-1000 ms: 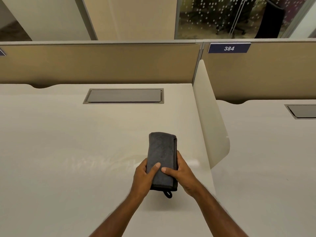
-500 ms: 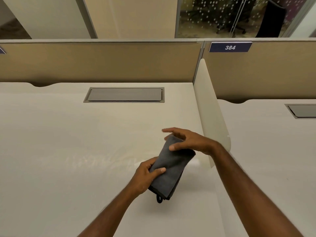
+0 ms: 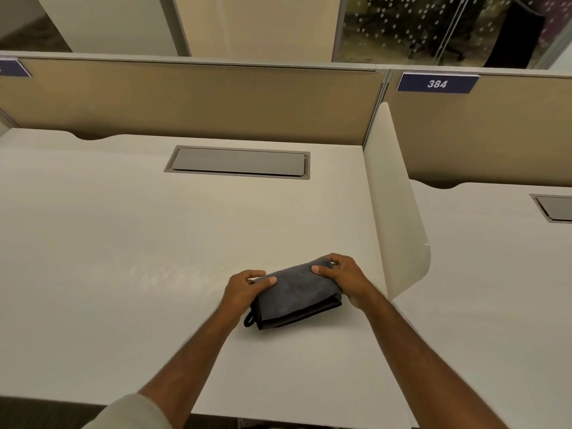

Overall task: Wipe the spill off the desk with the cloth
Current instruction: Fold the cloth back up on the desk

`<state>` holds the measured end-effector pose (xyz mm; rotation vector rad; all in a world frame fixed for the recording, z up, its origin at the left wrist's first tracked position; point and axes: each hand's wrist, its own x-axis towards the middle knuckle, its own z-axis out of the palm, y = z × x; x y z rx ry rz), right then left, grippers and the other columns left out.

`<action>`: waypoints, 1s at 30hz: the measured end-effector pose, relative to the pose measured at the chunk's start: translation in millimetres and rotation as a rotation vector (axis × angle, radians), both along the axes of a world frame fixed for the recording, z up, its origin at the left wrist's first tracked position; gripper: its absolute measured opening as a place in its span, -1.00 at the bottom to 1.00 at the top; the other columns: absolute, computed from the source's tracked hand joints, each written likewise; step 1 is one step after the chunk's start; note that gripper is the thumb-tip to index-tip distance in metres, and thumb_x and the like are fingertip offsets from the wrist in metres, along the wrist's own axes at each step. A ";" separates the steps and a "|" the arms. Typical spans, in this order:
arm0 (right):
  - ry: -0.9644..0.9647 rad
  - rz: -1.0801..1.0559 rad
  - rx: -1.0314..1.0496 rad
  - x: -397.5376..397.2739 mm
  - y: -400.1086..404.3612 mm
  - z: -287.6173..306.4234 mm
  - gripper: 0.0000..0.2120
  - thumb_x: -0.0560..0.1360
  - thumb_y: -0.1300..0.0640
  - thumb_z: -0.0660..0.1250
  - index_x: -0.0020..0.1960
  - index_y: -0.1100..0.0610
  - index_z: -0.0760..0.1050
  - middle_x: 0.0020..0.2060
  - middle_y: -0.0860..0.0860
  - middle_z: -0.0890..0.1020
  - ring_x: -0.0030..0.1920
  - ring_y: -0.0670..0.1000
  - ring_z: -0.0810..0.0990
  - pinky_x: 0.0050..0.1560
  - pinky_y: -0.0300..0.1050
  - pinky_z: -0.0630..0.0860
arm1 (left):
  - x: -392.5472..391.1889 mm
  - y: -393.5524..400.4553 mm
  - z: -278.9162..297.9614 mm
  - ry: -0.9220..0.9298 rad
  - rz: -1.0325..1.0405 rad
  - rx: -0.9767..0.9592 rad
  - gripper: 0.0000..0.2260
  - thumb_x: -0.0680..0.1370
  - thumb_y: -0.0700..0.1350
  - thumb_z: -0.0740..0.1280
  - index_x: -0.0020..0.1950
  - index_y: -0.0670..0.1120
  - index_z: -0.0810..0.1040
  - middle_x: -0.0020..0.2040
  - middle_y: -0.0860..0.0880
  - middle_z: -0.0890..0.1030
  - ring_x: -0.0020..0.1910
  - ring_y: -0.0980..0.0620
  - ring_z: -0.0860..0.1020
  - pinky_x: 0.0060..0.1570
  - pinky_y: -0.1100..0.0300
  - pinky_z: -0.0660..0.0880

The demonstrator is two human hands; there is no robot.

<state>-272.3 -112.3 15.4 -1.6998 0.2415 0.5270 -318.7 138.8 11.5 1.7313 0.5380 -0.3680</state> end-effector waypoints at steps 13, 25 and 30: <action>-0.459 0.230 -0.531 -15.9 -26.2 -19.0 -0.43 0.47 0.49 0.23 0.34 0.01 0.55 0.41 -0.06 0.50 0.39 -0.03 0.46 0.44 -0.06 0.42 | -20.7 0.9 -20.9 -0.535 -0.625 0.830 -0.24 0.42 0.31 0.42 0.54 0.03 0.34 0.54 -0.02 0.36 0.51 -0.08 0.32 0.50 0.00 0.25; -0.450 0.380 -0.462 0.5 -25.7 -14.5 -0.73 0.62 0.23 0.33 0.27 0.01 0.57 0.50 -0.05 0.43 0.51 0.00 0.35 0.54 0.09 0.29 | -9.2 1.6 -2.9 -0.600 -0.536 0.660 -0.71 0.46 -0.03 0.36 0.09 -0.15 0.64 0.09 -0.10 0.68 0.08 -0.13 0.62 0.08 -0.01 0.58; -0.372 0.205 -0.297 6.5 -19.6 1.3 -0.76 0.66 0.16 0.28 0.31 0.05 0.56 0.43 -0.07 0.51 0.45 -0.02 0.43 0.51 0.07 0.35 | 6.5 5.8 11.4 -0.607 -0.487 0.607 -0.70 0.51 0.02 0.35 0.20 -0.04 0.62 0.16 0.03 0.66 0.16 0.03 0.57 0.16 0.11 0.53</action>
